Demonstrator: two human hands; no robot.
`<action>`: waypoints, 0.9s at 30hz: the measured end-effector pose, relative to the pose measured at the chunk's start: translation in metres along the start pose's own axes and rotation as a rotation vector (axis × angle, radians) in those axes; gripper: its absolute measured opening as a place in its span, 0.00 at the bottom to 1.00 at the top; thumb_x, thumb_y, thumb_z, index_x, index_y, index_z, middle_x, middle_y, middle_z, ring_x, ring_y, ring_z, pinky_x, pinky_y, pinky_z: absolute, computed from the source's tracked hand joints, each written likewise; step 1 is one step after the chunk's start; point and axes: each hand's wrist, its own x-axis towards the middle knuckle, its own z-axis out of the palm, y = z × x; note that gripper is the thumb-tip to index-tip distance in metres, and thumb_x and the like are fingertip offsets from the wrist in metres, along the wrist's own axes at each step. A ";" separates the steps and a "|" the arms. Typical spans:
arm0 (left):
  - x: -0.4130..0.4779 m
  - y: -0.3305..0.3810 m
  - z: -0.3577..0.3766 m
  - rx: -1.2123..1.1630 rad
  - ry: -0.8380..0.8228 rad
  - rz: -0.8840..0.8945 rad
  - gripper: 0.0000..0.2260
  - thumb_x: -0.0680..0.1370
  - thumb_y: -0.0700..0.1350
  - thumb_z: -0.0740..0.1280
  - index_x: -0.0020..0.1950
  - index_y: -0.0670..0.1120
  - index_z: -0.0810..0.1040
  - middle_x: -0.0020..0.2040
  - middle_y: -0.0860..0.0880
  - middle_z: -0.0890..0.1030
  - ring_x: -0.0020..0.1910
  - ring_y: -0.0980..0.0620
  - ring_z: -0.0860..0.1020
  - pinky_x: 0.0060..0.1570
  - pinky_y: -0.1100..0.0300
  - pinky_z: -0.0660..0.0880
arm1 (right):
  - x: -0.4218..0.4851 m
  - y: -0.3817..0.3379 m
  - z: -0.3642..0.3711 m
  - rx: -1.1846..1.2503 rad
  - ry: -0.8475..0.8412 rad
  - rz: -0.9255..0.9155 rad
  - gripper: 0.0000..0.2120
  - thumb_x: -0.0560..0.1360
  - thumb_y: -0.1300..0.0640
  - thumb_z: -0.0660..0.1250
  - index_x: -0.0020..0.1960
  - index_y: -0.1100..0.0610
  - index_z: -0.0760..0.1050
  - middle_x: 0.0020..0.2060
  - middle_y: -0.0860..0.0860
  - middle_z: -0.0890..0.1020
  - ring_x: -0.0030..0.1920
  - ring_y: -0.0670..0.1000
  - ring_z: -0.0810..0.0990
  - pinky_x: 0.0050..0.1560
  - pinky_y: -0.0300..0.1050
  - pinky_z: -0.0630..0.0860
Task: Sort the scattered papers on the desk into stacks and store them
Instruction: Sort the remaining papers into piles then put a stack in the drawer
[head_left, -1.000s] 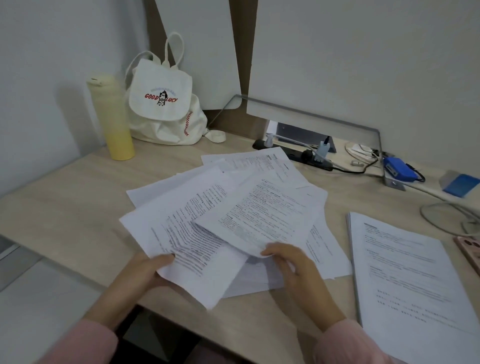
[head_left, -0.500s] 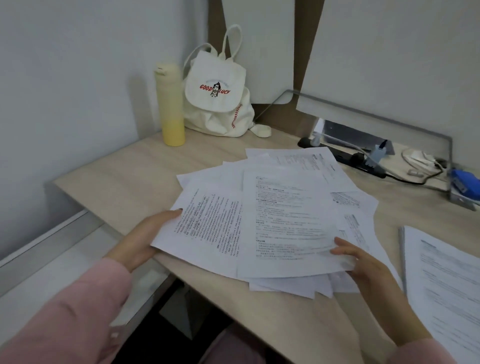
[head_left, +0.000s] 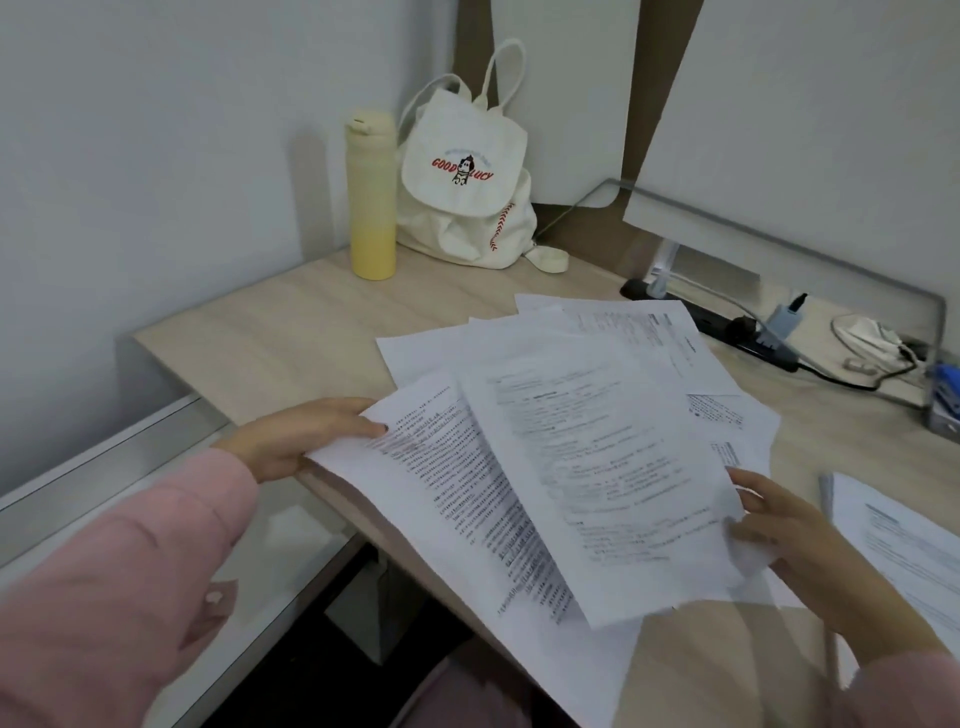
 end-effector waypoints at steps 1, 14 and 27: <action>0.002 -0.001 0.000 -0.060 0.050 0.000 0.10 0.77 0.42 0.65 0.57 0.43 0.79 0.55 0.44 0.83 0.45 0.51 0.83 0.43 0.60 0.81 | 0.002 0.000 0.001 -0.017 -0.004 0.014 0.21 0.73 0.77 0.54 0.52 0.56 0.76 0.42 0.52 0.84 0.36 0.52 0.84 0.30 0.37 0.79; -0.011 -0.027 0.077 -0.497 0.222 0.196 0.10 0.78 0.43 0.63 0.58 0.49 0.78 0.58 0.48 0.82 0.55 0.51 0.81 0.55 0.56 0.76 | 0.013 0.006 0.072 -0.286 -0.110 -0.022 0.21 0.75 0.72 0.57 0.61 0.53 0.73 0.54 0.51 0.79 0.53 0.50 0.78 0.49 0.40 0.74; -0.004 -0.013 0.084 -0.347 0.673 0.393 0.13 0.78 0.45 0.64 0.63 0.50 0.74 0.52 0.54 0.80 0.50 0.56 0.79 0.49 0.59 0.76 | 0.060 -0.005 0.010 0.141 0.371 0.132 0.08 0.74 0.66 0.64 0.38 0.56 0.69 0.38 0.56 0.72 0.34 0.51 0.70 0.37 0.41 0.71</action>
